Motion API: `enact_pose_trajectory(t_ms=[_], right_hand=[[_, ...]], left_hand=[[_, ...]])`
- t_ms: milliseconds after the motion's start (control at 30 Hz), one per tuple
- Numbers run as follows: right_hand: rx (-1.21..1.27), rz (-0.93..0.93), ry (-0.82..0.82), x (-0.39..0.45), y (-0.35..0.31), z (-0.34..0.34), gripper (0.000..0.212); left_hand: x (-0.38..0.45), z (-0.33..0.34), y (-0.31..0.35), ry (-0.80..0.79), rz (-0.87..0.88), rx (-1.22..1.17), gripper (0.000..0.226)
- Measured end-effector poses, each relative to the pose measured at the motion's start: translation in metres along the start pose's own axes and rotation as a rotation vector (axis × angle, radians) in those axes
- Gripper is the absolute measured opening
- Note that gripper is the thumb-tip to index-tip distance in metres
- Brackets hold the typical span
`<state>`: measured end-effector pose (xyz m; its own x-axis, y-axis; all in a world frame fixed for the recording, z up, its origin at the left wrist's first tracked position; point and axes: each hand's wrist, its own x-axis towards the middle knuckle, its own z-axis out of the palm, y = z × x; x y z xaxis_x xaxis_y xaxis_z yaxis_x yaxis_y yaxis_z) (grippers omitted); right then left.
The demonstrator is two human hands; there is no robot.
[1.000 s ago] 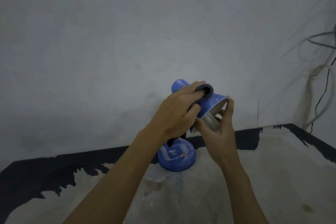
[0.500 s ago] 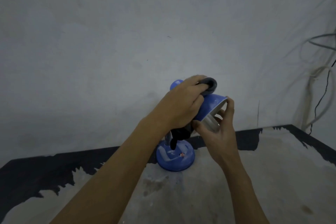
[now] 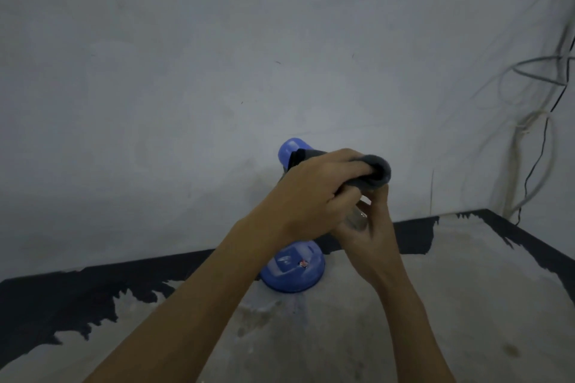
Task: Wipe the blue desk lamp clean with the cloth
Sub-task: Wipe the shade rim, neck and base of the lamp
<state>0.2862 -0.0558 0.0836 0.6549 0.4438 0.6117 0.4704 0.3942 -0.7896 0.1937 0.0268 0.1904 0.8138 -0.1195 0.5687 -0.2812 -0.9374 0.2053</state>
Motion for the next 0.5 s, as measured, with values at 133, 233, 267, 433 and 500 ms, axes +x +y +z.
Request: enact_pose_trajectory(t_ms=[133, 233, 267, 433, 500], right_hand=[[-0.011, 0.011, 0.008, 0.000, -0.001, -0.004, 0.102], [-0.032, 0.028, 0.009, 0.001, -0.001, -0.008, 0.102], [-0.041, 0.033, 0.017, 0.001, -0.001, -0.008, 0.101], [-0.044, 0.048, 0.041, 0.002, -0.001, -0.002, 0.103], [-0.054, 0.051, 0.054, 0.002, -0.001, -0.002, 0.107]], left_hand=[[-0.017, -0.004, -0.007, 0.085, 0.060, 0.025, 0.044], [-0.030, 0.000, -0.021, 0.152, 0.041, 0.064, 0.042], [-0.032, 0.001, -0.027, 0.166, 0.018, 0.069, 0.043], [-0.025, 0.002, -0.041, 0.167, -0.080, 0.136, 0.045], [-0.014, 0.001, -0.045, 0.203, -0.071, 0.167, 0.040]])
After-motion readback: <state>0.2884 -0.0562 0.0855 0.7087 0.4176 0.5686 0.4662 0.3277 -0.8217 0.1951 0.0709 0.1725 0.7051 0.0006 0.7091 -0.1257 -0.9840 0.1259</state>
